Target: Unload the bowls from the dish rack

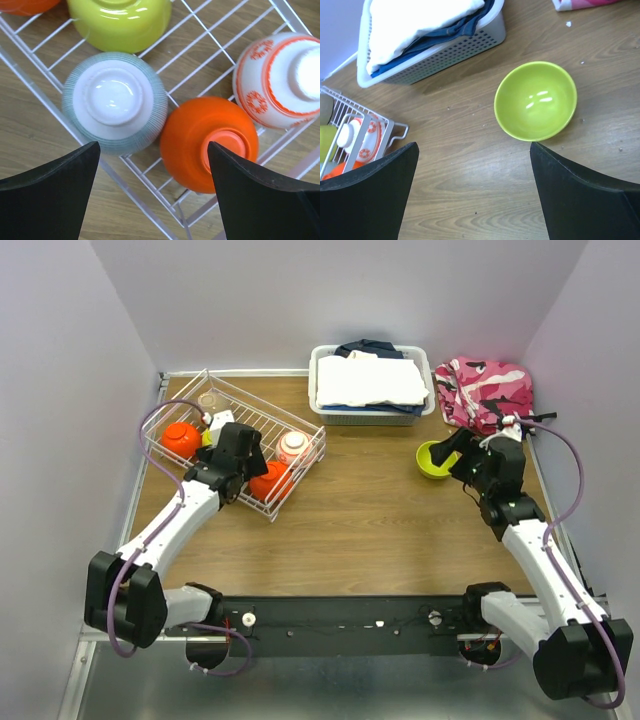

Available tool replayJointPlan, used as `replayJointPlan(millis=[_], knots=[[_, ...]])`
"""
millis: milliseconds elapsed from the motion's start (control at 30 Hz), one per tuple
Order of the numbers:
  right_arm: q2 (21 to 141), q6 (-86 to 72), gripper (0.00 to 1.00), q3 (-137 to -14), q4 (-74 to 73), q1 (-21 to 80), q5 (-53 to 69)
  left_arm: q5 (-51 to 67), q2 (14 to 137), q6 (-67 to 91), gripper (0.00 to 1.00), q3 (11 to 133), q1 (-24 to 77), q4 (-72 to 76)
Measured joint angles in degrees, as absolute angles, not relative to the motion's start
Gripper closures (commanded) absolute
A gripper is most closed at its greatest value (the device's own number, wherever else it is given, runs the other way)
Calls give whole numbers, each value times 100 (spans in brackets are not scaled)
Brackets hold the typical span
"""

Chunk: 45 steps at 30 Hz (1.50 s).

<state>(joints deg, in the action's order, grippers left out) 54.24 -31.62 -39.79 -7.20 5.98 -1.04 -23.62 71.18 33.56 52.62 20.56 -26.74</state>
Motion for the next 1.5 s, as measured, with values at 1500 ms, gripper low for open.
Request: replayJointPlan(millis=[1500], knots=[[5162, -3033, 1, -3848, -937, 598, 115, -808, 8558, 3599, 1, 6477, 1308, -1706]])
